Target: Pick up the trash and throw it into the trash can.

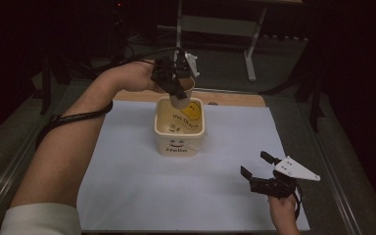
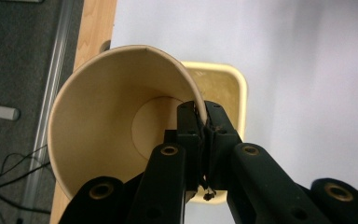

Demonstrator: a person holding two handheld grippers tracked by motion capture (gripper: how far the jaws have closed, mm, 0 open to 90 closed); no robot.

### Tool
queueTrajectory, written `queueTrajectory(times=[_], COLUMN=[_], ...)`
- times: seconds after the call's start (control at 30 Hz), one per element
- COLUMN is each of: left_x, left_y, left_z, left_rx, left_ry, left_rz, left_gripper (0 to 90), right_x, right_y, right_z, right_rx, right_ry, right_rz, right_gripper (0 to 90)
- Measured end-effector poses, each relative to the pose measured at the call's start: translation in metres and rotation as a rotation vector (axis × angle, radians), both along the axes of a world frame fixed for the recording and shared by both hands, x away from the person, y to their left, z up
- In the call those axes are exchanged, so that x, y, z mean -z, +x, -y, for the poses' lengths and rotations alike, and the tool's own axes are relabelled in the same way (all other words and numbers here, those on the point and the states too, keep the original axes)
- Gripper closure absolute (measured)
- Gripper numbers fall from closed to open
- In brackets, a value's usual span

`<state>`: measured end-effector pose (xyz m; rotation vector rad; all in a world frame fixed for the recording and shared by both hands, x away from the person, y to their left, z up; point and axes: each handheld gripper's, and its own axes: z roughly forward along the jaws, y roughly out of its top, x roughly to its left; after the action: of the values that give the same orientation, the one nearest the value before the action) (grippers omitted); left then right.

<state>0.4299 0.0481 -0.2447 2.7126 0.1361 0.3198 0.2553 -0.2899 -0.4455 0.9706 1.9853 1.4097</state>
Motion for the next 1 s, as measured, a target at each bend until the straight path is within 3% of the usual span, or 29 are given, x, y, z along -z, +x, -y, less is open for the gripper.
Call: queueTrajectory(times=[0.07, 0.2, 0.33, 0.77, 0.9, 1.0], left_x=[0.003, 0.008, 0.009, -0.005, -0.006, -0.008], left_y=[0.002, 0.006, 0.006, -0.009, -0.012, -0.015], left_z=[-0.001, -0.002, -0.005, -0.02, -0.025, -0.031], left_rx=[-0.008, -0.08, -0.112, -0.147, -0.159, -0.153], left_ry=[-0.004, -0.035, -0.051, -0.108, -0.119, -0.152], left_rz=[0.011, -0.005, -0.041, -0.05, -0.052, -0.072], left_gripper=[85.9, 61.7, 56.2, 45.9, 33.7, 21.4], right_x=[0.0, 0.0, 0.0, 0.0, 0.0, 0.0], right_y=[0.0, 0.0, 0.0, 0.0, 0.0, 0.0], right_z=[0.0, 0.0, 0.0, -0.001, -0.002, -0.002], right_rx=[0.0, -0.001, 0.001, 0.0, 0.0, 0.0], right_ry=[0.0, -0.001, 0.0, 0.001, 0.0, 0.001], right_rz=[-0.002, -0.003, -0.004, -0.004, -0.006, -0.007], right_gripper=[10.2, 10.2, 10.2, 10.2, 10.2, 10.2])
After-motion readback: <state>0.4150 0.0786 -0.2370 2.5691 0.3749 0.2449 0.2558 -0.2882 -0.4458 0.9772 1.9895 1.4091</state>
